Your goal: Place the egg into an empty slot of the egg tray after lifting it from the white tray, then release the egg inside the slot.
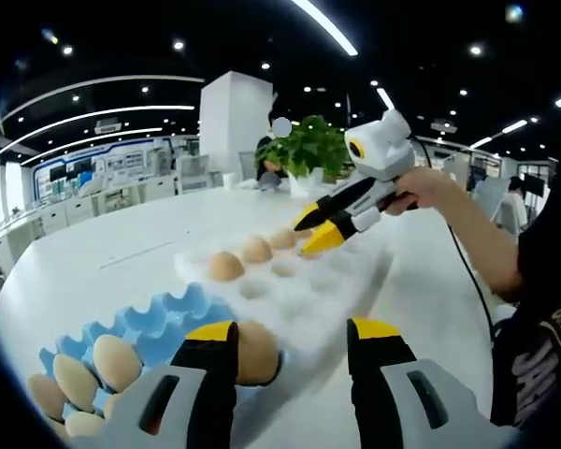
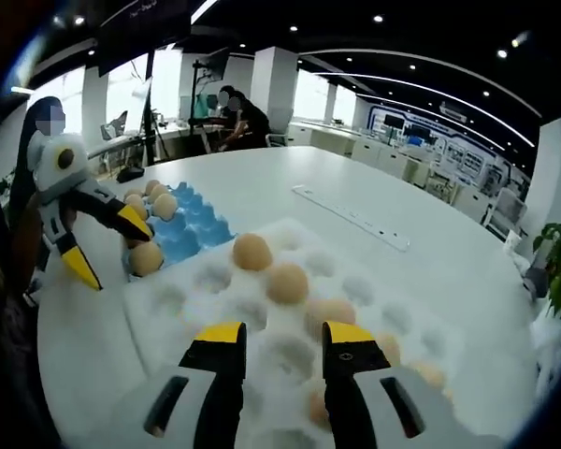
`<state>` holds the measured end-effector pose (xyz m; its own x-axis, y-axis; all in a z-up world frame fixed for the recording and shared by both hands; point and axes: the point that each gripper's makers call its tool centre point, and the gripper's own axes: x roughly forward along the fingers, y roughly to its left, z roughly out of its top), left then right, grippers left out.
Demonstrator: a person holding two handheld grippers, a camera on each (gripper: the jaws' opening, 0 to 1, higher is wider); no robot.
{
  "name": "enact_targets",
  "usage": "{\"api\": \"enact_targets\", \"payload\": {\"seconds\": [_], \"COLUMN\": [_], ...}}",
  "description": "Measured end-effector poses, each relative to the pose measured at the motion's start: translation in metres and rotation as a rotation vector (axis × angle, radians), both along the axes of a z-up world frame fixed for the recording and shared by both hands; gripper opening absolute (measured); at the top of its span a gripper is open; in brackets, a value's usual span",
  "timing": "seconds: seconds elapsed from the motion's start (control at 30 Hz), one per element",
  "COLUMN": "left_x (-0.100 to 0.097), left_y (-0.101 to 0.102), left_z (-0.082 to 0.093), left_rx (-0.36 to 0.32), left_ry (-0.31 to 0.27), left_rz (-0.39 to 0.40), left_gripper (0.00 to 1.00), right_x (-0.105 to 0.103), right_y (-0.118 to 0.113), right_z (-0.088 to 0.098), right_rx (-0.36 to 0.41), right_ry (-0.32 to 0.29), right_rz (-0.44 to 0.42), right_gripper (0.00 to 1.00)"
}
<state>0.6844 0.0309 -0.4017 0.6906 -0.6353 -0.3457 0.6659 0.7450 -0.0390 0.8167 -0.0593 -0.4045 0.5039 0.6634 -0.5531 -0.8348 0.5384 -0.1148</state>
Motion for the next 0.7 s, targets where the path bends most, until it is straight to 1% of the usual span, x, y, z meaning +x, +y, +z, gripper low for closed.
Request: {"api": "enact_targets", "payload": {"seconds": [0.23, 0.27, 0.3, 0.37, 0.4, 0.43, 0.47, 0.5, 0.53, 0.57, 0.6, 0.7], "left_x": [0.002, 0.002, 0.002, 0.002, 0.002, 0.002, 0.002, 0.002, 0.002, 0.003, 0.003, 0.004], "left_y": [-0.002, -0.002, -0.003, -0.003, -0.003, -0.003, -0.003, -0.004, -0.004, -0.004, -0.004, -0.005], "left_z": [0.000, 0.000, 0.000, 0.000, 0.000, 0.001, 0.001, 0.001, 0.001, 0.001, 0.001, 0.002], "left_rx": [0.003, 0.004, 0.004, 0.005, 0.006, 0.007, 0.007, 0.006, 0.007, 0.007, 0.007, 0.006], "left_ry": [0.000, 0.000, 0.000, 0.001, 0.000, 0.000, 0.001, 0.002, 0.002, 0.002, 0.001, 0.001], "left_rz": [0.000, -0.001, -0.002, -0.002, -0.003, -0.004, -0.004, -0.006, -0.007, -0.006, -0.006, -0.007], "left_gripper": [0.49, 0.49, 0.49, 0.49, 0.49, 0.49, 0.49, 0.49, 0.49, 0.49, 0.49, 0.49], "right_x": [0.000, -0.022, -0.028, -0.040, -0.035, -0.026, -0.023, -0.027, -0.019, -0.014, -0.022, -0.021], "right_y": [-0.002, -0.028, -0.035, -0.040, -0.043, -0.047, -0.049, -0.050, -0.057, -0.061, -0.060, -0.065], "right_z": [-0.003, -0.004, -0.003, -0.004, -0.011, -0.009, -0.003, -0.004, -0.005, -0.005, -0.003, -0.005], "right_rx": [-0.014, -0.019, -0.018, -0.017, -0.003, -0.010, -0.021, -0.022, -0.020, -0.024, -0.033, -0.038], "right_ry": [0.003, 0.001, 0.001, 0.000, 0.057, 0.027, -0.020, -0.009, 0.002, 0.000, -0.020, -0.010], "right_rz": [-0.038, -0.043, -0.047, -0.053, -0.055, -0.061, -0.064, -0.067, -0.074, -0.079, -0.085, -0.097], "right_gripper": [0.33, 0.33, 0.33, 0.33, 0.33, 0.33, 0.33, 0.33, 0.33, 0.33, 0.33, 0.33]}}
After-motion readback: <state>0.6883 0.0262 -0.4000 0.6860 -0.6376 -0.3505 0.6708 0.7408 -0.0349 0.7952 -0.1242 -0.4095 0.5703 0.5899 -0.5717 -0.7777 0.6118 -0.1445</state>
